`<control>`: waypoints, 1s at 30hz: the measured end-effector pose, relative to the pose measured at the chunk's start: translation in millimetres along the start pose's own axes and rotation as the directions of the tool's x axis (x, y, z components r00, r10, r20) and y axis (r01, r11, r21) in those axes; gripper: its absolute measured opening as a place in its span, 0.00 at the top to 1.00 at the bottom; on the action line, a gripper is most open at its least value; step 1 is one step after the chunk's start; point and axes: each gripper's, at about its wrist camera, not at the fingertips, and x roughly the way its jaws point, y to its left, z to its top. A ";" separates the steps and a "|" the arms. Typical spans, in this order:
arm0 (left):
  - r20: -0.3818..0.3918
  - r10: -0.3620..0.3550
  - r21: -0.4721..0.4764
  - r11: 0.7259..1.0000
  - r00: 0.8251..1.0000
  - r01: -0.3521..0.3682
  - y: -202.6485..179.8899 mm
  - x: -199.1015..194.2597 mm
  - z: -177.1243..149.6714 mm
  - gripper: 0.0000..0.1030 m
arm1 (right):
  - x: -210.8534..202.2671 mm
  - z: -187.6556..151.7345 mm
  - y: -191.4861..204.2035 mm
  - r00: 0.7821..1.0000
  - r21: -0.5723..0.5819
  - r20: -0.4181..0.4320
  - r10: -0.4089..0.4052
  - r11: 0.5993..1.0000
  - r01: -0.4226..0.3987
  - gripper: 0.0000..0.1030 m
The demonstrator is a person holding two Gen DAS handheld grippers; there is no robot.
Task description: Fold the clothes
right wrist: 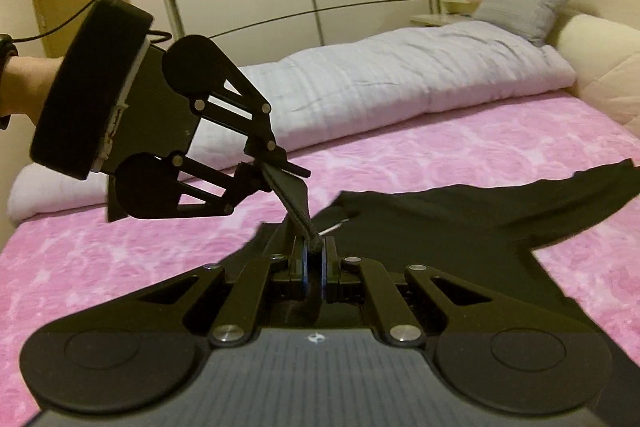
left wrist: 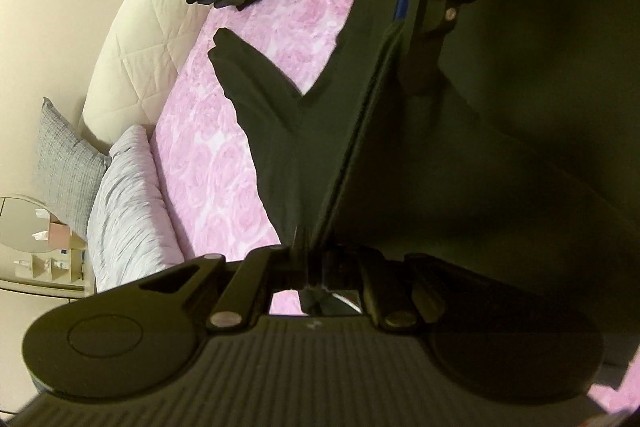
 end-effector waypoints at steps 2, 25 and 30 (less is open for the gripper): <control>0.008 0.003 -0.015 1.000 1.000 -0.003 5.2 7.9 0.9 0.95 | 3.1 -0.6 -7.8 1.000 0.006 0.002 -0.027 1.000 0.027 0.98; -0.129 -0.251 -0.504 0.850 0.959 0.154 -57.6 23.2 -71.8 0.84 | 60.0 -89.5 -109.5 0.894 0.111 -0.409 -0.180 0.963 0.245 0.56; -0.208 -0.252 -0.687 0.725 0.945 0.042 -76.5 -18.2 -116.1 0.80 | 47.6 -90.5 -136.3 0.906 0.162 -0.382 -0.183 0.952 0.261 0.45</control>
